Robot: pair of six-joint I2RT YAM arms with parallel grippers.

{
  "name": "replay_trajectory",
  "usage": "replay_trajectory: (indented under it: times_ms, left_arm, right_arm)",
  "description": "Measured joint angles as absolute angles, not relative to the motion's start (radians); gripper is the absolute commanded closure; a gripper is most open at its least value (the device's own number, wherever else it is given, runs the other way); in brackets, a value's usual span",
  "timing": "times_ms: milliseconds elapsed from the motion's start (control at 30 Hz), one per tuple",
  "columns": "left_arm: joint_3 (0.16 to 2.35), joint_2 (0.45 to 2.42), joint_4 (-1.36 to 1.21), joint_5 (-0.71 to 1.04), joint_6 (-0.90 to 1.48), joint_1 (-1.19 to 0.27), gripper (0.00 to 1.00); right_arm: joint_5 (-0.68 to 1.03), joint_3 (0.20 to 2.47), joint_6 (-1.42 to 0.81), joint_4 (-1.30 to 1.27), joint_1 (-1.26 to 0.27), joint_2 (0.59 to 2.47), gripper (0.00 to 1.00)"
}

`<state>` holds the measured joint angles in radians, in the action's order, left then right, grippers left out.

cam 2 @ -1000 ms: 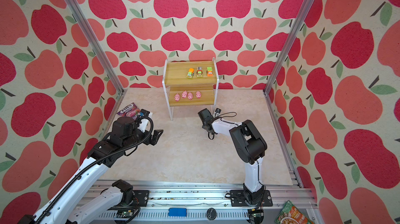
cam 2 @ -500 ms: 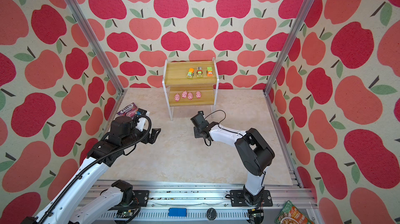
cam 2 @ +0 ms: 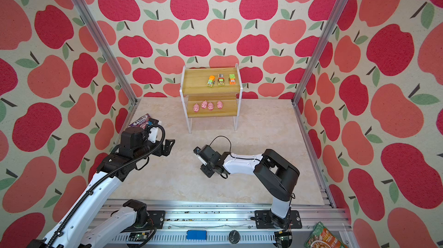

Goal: Place and organize the plastic toys onto the shelf
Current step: 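Carry the pink-green truck in the right gripper toward the left gripper, then set the truck on the table and open the right gripper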

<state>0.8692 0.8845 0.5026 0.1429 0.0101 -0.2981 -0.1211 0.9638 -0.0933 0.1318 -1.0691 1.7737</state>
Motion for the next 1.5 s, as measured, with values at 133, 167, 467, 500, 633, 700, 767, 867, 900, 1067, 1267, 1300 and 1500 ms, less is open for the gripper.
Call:
replay_trajectory:
  times_ms: [133,167,467,500,633,700,767,867,900,1067,1267,1300,1500]
  left_arm:
    - [0.868,0.884,0.502,0.143,0.01,-0.298,0.01]
    - [0.868,0.884,0.502,0.144,0.01,-0.298,0.01]
    - [0.868,0.884,0.495,0.149,0.01,-0.298,0.01]
    - [0.868,0.884,0.495,0.15,0.01,-0.298,0.01]
    - [0.867,0.884,0.493,0.167,0.01,-0.299,0.01]
    - [0.863,0.884,0.485,0.174,0.01,-0.299,0.01]
    - [0.861,0.884,0.481,0.179,0.01,-0.299,0.01]
    - [0.856,0.883,0.476,0.191,0.01,-0.299,0.01]
    - [0.854,0.883,0.475,0.194,0.009,-0.299,0.01]
    - [0.848,0.882,0.471,0.21,0.009,-0.302,0.01]
    - [0.839,0.877,0.461,0.229,0.009,-0.313,0.01]
    - [0.838,0.877,0.459,0.23,0.009,-0.313,0.01]
    - [0.835,0.877,0.459,0.242,0.009,-0.313,0.01]
  right_arm:
    - [-0.124,0.91,-0.072,0.078,-1.079,1.75,0.41]
    - [-0.126,0.894,-0.071,0.07,-1.083,1.738,0.41]
    - [-0.162,0.822,-0.107,-0.016,-1.097,1.709,0.41]
    - [-0.164,0.816,-0.114,-0.03,-1.096,1.708,0.41]
    - [-0.172,0.788,-0.141,-0.083,-1.079,1.705,0.41]
    - [-0.177,0.772,-0.152,-0.105,-1.063,1.699,0.41]
    - [-0.179,0.752,-0.16,-0.121,-1.042,1.688,0.41]
    - [-0.183,0.728,-0.166,-0.144,-1.01,1.676,0.41]
    - [-0.183,0.723,-0.167,-0.149,-1.001,1.673,0.41]
    - [-0.186,0.702,-0.167,-0.168,-0.966,1.662,0.41]
    - [-0.187,0.649,-0.187,-0.211,-0.959,1.633,0.4]
    - [-0.187,0.64,-0.193,-0.218,-0.959,1.627,0.4]
    - [-0.19,0.606,-0.215,-0.265,-0.959,1.618,0.41]
